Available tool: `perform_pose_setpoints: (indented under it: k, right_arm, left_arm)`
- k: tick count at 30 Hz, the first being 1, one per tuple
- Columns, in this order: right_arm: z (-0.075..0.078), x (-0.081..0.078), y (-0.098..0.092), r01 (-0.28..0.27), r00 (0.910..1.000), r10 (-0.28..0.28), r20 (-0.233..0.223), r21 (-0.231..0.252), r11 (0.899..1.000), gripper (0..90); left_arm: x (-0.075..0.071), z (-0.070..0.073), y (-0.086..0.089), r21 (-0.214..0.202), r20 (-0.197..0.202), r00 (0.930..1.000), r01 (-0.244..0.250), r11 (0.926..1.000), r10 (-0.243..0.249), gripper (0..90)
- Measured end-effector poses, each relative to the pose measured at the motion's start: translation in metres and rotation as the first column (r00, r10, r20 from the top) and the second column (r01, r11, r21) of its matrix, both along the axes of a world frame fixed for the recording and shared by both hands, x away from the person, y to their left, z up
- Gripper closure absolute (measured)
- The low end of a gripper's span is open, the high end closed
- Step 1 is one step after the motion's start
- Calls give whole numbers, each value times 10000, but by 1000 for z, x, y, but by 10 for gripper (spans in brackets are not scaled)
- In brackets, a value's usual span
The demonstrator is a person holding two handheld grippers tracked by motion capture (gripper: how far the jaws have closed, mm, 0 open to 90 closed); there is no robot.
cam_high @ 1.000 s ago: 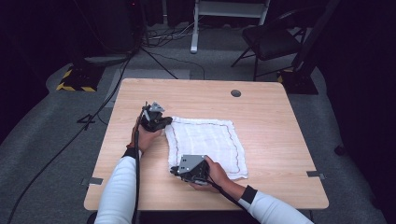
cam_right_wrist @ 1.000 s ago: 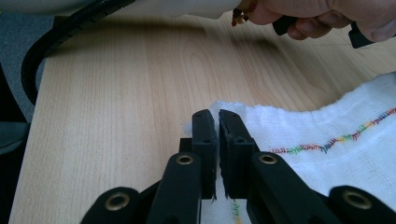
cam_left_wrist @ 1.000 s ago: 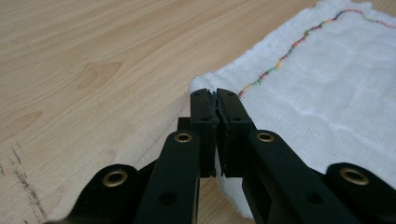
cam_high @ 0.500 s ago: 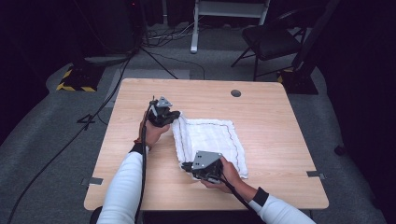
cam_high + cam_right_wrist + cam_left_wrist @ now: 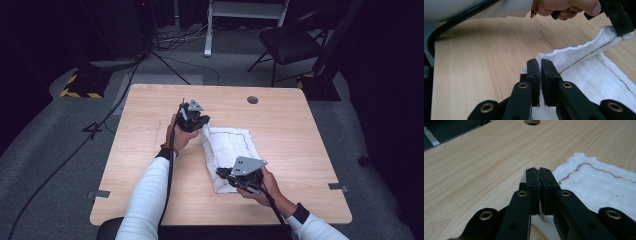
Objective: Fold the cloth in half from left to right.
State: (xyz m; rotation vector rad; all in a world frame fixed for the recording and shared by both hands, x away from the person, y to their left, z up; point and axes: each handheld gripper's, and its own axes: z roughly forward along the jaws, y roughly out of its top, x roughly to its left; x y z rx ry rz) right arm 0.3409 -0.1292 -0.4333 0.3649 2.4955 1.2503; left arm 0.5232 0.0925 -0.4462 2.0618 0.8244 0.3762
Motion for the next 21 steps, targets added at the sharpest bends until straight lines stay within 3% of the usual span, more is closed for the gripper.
perform_pose_setpoints:
  k: [10, 21]
  right_arm:
    - [4, 1, -37, 618, 9981, -618, 5, -47, 9981, 858]
    - [-2, 0, -71, 1201, 9925, -1208, -182, -317, 9922, 857]
  left_arm:
    - [5, 0, -32, -33, 18, 9992, 391, 9992, -391, 864]
    - [10, 2, -72, 240, 77, 9954, 953, 9952, -955, 865]
